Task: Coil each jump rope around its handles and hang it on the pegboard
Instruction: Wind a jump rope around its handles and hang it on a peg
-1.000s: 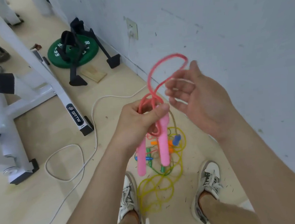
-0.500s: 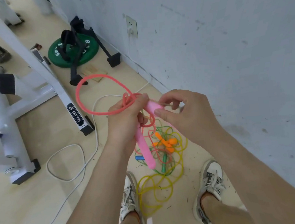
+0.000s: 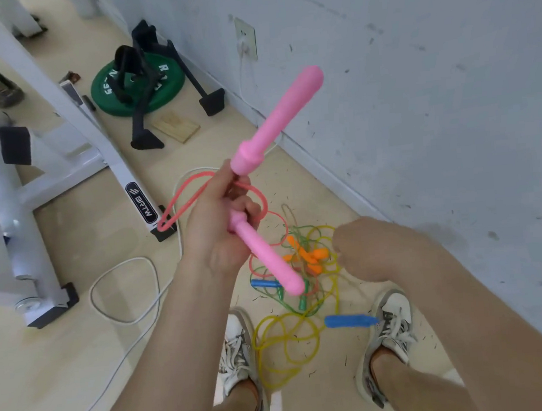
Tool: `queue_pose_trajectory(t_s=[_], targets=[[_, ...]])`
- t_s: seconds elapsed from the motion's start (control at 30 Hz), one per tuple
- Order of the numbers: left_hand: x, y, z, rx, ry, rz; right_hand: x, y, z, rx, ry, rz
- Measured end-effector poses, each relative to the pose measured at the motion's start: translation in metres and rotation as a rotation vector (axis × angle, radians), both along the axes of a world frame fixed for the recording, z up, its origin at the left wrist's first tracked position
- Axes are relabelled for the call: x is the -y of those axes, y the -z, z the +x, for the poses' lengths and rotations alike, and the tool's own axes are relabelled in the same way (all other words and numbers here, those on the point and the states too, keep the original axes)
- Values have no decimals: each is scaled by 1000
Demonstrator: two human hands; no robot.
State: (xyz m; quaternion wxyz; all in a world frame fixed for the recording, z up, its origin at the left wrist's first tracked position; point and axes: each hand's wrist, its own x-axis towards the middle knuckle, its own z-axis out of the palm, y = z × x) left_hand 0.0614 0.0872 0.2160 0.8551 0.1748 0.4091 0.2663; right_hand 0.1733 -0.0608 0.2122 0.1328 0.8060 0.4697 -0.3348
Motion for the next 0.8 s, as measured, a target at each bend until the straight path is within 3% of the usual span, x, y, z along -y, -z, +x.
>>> queue_pose_trajectory(t_s=[0.07, 0.13, 0.2, 0.27, 0.37, 0.47, 0.53, 0.63, 0.7, 0.77, 0.8], targets=[[2, -1, 0, -34, 130, 67, 0, 6, 14, -62, 289, 318], [5, -2, 1, -149, 248, 264, 2, -1, 22, -498, 744, 690], [8, -3, 1, -308, 365, 524, 2, -13, 24, -1136, 999, 614], [10, 0, 0, -404, 419, 643, -1, -20, 15, -1349, 901, 368], [9, 0, 1, -394, 428, 592, -8, -17, -3, -1299, 782, 374], [6, 1, 1, -333, 365, 455, -17, -6, 4, -1334, 1164, 564], [2, 7, 0, -395, 337, 447, -18, -1, 16, -1232, 1458, 751], [-7, 15, -9, -851, 472, 768, -11, 8, 28, -807, 1483, 956], [-13, 17, -16, -1152, 616, 993, -9, 8, 28, -746, 1481, 1087], [-12, 15, -18, -1197, 496, 1126, -8, 5, 25, -722, 1480, 1195], [-12, 12, -16, -1091, 333, 1087, -10, 4, 23, -677, 1469, 1219]])
